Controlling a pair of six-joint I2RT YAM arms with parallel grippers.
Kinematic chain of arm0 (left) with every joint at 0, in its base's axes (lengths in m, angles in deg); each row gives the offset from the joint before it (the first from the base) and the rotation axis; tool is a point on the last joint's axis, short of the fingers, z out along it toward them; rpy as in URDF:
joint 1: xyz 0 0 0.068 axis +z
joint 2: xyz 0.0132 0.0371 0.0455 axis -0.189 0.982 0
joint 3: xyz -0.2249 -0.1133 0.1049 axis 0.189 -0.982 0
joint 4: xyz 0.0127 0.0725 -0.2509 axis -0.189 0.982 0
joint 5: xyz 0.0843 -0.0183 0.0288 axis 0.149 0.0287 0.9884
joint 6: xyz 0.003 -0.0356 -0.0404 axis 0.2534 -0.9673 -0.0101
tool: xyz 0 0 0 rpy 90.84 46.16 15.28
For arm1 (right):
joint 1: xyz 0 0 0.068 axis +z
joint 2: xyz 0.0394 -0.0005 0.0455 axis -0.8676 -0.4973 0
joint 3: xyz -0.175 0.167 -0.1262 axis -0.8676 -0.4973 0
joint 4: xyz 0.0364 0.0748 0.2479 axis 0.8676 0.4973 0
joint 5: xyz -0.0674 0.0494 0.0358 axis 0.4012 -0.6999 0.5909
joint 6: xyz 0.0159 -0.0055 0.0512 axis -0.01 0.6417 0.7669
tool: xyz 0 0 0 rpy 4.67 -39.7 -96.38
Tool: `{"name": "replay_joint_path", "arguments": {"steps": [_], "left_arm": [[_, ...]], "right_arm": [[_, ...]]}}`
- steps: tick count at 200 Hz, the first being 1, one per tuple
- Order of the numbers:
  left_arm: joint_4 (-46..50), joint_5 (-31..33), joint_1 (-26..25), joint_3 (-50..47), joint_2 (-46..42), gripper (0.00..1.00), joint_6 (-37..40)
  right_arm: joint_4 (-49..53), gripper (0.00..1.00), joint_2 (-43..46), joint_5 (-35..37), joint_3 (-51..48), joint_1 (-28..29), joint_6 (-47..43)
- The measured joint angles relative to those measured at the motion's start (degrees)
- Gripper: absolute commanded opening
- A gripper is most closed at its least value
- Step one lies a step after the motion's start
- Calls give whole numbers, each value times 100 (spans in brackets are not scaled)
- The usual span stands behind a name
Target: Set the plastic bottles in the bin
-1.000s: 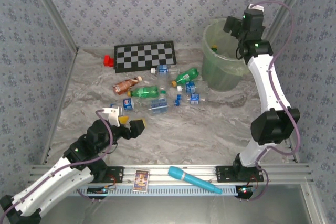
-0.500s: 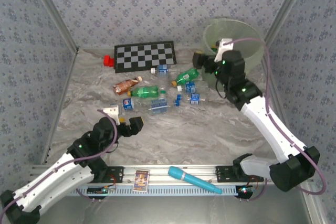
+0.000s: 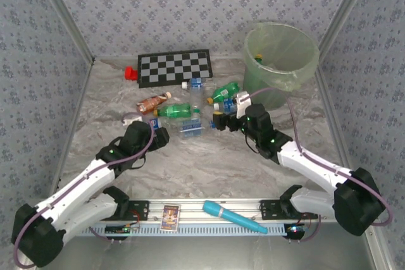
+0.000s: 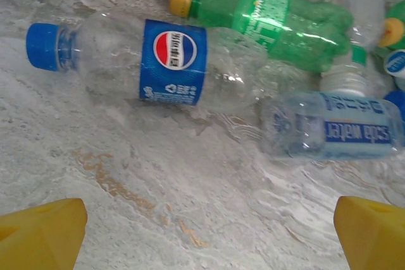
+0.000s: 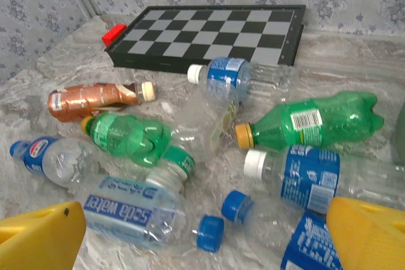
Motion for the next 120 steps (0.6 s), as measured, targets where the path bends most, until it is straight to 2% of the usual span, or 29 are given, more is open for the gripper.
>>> {"name": "replay_joint_path", "arguments": {"steps": [54,93,120], "left_arm": [[76,-81,525,789,1180,100,267],[-203,-313,1447,1209,2055,100,752],[-461,-754,2057,1456,2802,100,966]], "right_arm": [[-979,100,588,33,-883,0,81],[-1167,100,634,70,-929,0,136],[-1224,100,590,70,-929,0,138]]}}
